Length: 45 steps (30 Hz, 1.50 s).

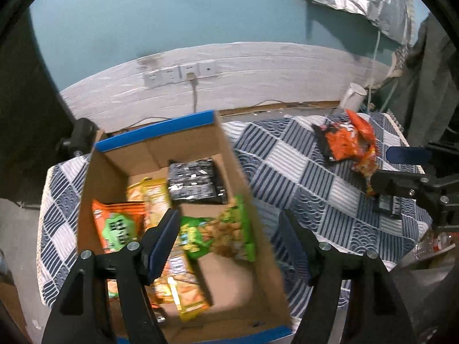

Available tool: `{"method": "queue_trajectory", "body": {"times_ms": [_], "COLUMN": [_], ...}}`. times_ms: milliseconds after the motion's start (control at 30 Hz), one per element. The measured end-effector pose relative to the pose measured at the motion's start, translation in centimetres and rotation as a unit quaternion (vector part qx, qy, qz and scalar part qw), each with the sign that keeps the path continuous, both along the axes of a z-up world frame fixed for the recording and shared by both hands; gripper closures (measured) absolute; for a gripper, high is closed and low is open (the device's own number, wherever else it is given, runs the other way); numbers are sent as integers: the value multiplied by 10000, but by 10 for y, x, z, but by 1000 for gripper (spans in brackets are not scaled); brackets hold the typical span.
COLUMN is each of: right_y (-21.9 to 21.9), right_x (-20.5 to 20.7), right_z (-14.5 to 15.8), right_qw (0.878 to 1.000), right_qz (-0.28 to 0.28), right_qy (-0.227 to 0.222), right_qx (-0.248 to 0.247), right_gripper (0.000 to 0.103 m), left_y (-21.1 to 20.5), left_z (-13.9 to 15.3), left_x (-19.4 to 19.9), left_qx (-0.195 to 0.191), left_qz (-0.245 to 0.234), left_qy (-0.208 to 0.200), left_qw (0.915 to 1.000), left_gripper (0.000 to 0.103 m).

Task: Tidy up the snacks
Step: 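Move both open tools back from the box toward the orange bags, then grasp the black snack bag on the cloth with the right tool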

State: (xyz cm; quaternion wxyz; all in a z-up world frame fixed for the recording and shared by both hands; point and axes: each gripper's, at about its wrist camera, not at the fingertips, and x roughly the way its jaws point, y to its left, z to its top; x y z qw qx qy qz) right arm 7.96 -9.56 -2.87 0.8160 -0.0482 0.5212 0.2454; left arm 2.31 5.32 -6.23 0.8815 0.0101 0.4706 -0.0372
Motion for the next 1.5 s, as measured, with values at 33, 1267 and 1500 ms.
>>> {"method": "queue_trajectory", "body": {"times_ms": [33, 1267, 1500], "right_y": [-10, -193, -205], "right_x": [-1, 48, 74], "right_z": [0, -59, -85], "right_qw": [10000, 9859, 9827], "right_qz": [-81, -1582, -1576], "right_qy": [-1, 308, 457], "right_qx": [1, -443, -855], "right_gripper": [34, 34, 34], "left_y": [-5, -138, -145], "left_z": [0, -43, -62], "left_x": [1, 75, 96], "left_qx": [9, 0, -138], "left_qz": [-38, -638, -593], "left_qy": [-4, 461, 708], "left_qw": [10000, 9969, 9956], "left_gripper": [31, 30, 30]}}
